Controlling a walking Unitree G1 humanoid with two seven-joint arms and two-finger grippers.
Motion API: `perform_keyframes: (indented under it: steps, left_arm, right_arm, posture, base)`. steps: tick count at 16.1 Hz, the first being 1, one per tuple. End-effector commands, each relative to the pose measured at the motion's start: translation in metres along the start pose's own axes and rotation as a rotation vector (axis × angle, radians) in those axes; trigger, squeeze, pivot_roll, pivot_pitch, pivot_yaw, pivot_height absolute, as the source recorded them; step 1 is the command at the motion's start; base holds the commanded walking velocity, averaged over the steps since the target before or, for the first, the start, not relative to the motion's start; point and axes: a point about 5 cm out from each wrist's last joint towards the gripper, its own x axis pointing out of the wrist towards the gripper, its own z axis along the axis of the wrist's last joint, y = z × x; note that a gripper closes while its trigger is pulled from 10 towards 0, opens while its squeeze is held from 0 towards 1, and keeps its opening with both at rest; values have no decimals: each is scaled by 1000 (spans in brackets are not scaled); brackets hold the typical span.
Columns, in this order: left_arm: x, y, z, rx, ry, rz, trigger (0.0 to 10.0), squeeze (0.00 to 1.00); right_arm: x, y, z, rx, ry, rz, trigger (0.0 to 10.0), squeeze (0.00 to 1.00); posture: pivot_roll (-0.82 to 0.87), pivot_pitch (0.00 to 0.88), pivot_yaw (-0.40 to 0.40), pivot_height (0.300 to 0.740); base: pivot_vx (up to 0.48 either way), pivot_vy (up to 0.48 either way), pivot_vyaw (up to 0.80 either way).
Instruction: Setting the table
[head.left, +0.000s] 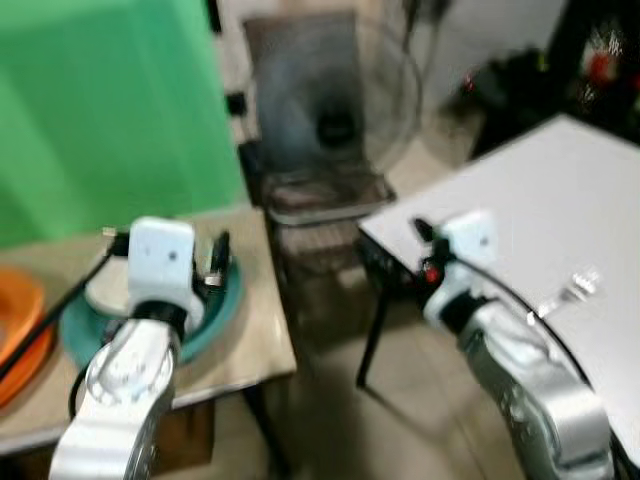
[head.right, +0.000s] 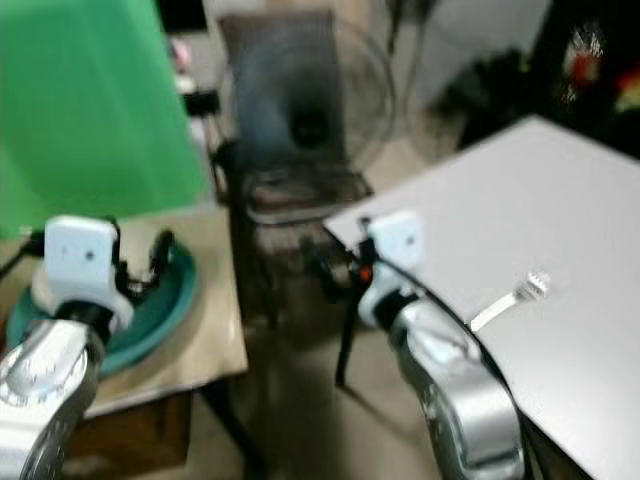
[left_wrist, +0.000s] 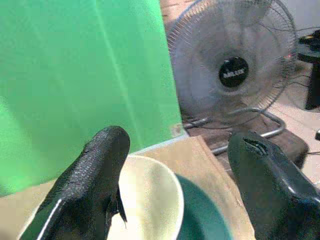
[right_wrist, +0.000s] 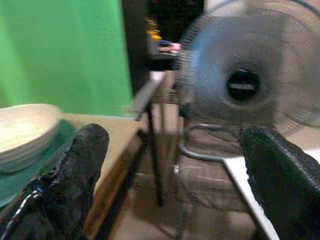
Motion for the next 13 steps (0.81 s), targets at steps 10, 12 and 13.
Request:
perform_keyframes:
  steps: [10,12,13]
  left_arm:
    - [2,9,-3,-7,18,18,10000,0]
    - [1,9,-4,-18,22,13,10000,0]
    - [0,8,-5,-21,26,3,10000,0]
  right_arm:
    - [6,7,-10,58,104,34,10000,757]
    - [6,7,-10,52,103,28,10000,0]
    - [7,7,-10,46,96,17,10000,0]
  posture:
    - [-6,0,29,740]
    - [-6,0,31,740]
    - [-8,0,35,740]
  base:
    - [0,0,720]
    - [287,0,0]
    - [386,0,0]
